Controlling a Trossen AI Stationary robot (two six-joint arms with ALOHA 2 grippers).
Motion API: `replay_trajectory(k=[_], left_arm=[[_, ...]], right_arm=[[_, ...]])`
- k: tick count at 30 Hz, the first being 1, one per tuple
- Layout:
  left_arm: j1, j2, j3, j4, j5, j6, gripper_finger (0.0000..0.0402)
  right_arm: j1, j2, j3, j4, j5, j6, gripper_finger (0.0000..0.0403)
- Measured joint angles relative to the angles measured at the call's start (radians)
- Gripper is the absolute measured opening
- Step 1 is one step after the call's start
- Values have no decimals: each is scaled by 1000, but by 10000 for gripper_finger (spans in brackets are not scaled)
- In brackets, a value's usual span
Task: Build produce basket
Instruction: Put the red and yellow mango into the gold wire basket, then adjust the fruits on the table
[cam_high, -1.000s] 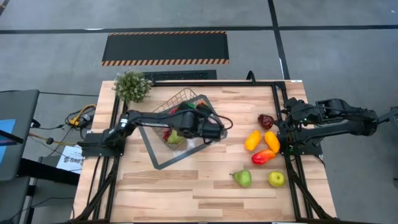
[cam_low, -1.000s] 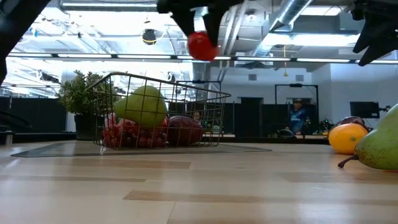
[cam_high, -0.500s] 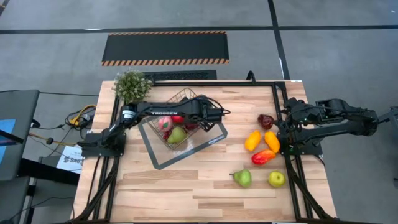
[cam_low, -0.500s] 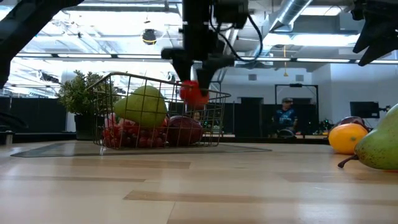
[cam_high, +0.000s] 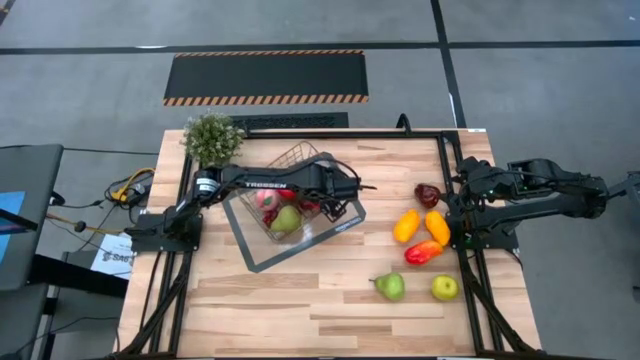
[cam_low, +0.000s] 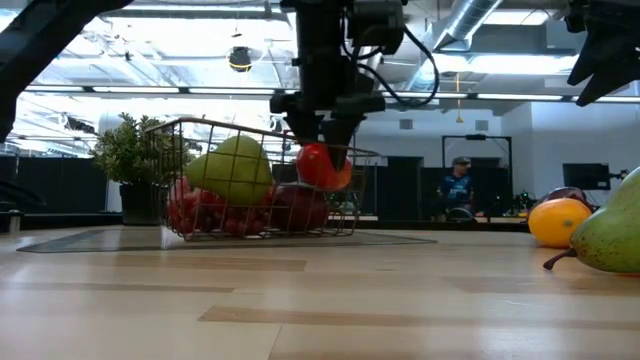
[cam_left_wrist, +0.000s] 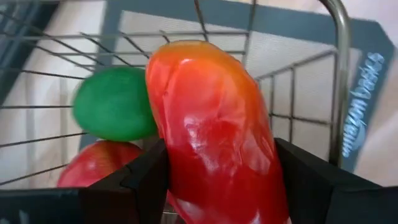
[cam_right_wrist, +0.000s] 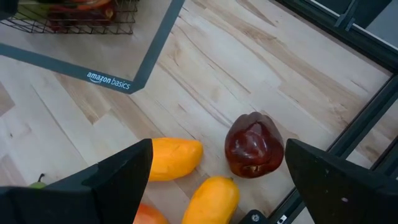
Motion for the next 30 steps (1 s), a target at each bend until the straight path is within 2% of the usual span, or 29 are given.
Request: replay_trajectory(k=[13,19,25,30], left_arm=[[-11,-70,0,-11,14,27,234],[-9,-71,-12,22,20,48,282],[-8,-69,-24,21,-18,60,341],[-7,-68,0,1,-20,77,368]], right_arm=[[0,0,0,0,0,-2,385],[0,0,0,0,0,-2,385],[0,0,0,0,1,-9,385],[0,0,0,0,1,-10,385]])
